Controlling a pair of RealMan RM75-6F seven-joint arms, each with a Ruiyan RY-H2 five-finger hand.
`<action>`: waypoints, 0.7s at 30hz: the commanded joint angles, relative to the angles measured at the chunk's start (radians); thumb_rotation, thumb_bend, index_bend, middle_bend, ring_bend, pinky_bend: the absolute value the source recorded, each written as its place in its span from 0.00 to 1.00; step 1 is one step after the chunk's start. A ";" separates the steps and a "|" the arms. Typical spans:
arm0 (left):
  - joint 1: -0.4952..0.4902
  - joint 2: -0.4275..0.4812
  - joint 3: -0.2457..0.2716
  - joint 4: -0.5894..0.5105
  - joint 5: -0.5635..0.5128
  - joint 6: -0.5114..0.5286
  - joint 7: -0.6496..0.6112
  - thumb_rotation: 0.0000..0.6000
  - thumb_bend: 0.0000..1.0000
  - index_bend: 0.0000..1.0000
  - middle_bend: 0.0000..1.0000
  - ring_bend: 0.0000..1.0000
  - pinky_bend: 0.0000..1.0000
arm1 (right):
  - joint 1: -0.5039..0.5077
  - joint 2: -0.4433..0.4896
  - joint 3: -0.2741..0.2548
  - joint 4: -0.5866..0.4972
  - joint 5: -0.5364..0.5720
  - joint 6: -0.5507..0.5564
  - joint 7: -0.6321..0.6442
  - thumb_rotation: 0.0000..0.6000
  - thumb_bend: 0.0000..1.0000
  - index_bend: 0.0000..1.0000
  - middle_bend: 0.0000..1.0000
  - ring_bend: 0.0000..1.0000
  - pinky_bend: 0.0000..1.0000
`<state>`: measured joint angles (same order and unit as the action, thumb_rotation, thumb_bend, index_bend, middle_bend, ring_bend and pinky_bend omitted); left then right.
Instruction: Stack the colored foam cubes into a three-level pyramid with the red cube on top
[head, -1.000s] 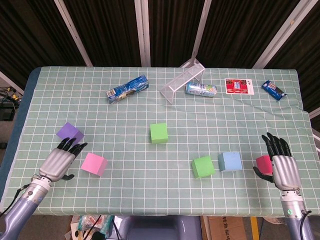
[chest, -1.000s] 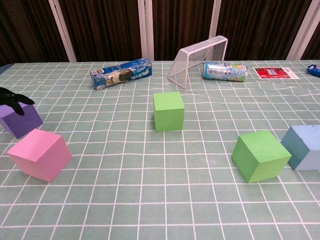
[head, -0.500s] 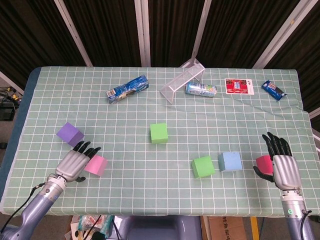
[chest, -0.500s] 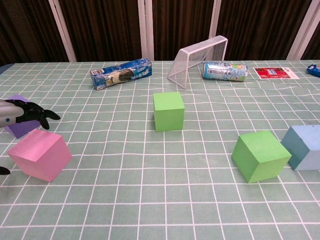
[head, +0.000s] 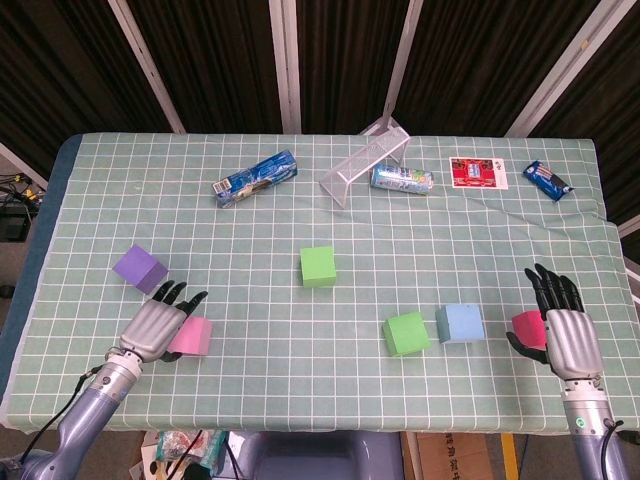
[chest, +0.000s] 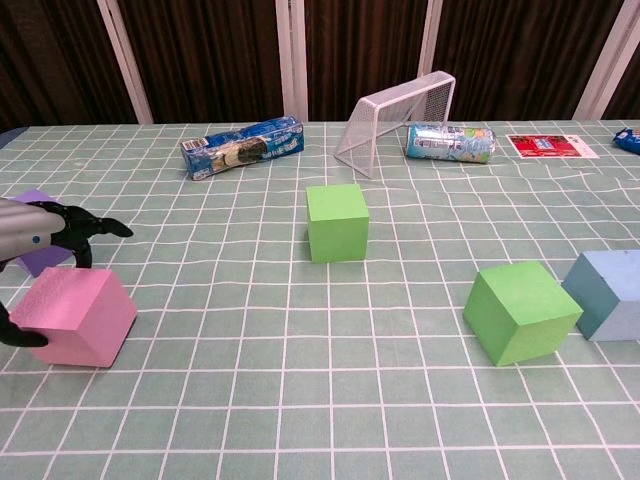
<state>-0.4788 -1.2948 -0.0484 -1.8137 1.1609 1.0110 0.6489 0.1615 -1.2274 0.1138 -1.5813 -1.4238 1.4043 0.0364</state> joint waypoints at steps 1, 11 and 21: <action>-0.008 -0.010 -0.012 -0.003 -0.012 0.008 -0.004 1.00 0.26 0.00 0.41 0.05 0.04 | 0.001 0.000 0.000 0.000 0.000 -0.002 0.001 1.00 0.24 0.00 0.00 0.00 0.00; -0.072 -0.057 -0.122 -0.058 -0.168 0.035 0.002 1.00 0.26 0.00 0.41 0.05 0.04 | -0.002 0.008 0.010 -0.014 0.033 -0.012 0.009 1.00 0.24 0.00 0.00 0.00 0.00; -0.260 -0.198 -0.271 0.022 -0.444 0.059 0.142 1.00 0.26 0.00 0.41 0.05 0.04 | -0.004 0.016 0.020 -0.017 0.054 -0.017 0.018 1.00 0.24 0.00 0.00 0.00 0.00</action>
<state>-0.6852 -1.4470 -0.2769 -1.8295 0.7771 1.0580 0.7480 0.1579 -1.2124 0.1325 -1.5983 -1.3708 1.3873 0.0532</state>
